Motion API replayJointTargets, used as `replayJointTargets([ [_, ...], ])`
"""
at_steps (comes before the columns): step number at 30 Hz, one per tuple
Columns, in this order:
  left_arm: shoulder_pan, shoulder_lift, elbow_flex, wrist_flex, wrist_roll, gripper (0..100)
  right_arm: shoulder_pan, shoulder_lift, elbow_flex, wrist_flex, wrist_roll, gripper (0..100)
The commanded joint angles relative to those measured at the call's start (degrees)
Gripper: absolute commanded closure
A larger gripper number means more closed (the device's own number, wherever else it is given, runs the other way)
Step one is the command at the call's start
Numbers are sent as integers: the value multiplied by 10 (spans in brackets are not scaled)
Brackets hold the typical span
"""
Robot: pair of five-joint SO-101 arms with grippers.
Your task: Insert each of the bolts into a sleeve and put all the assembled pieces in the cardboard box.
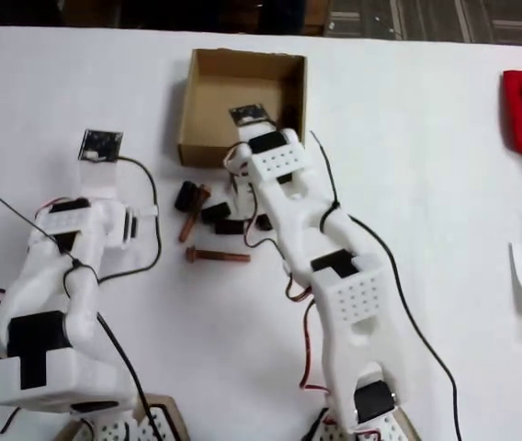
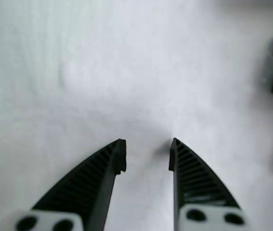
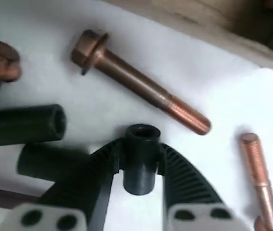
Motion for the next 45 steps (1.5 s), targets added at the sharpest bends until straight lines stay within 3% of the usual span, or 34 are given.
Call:
replayJointTargets([
  [1,-4,-2,-21,5,-3,830,2,5,-12,10,4,979],
  [7,-4,-2,-21,5,-4,830,1,-63,-11,55,4,976],
  [13,-4,-2,-21,5,-4,830,5,-233,-8,70,76,977],
  [20,-4,-2,-21,5,-3,830,32,-361,-5,104,85,977],
  [26,-4,-2,-21,5,-3,830,81,-438,111,100,113,977],
  [34,-4,-1,-21,5,-2,830,154,-589,450,-102,122,977],
  [39,-3,0,-21,5,-2,830,183,-635,648,-303,144,977],
  [45,13,1,-19,5,-5,830,191,-652,787,-480,144,977],
])
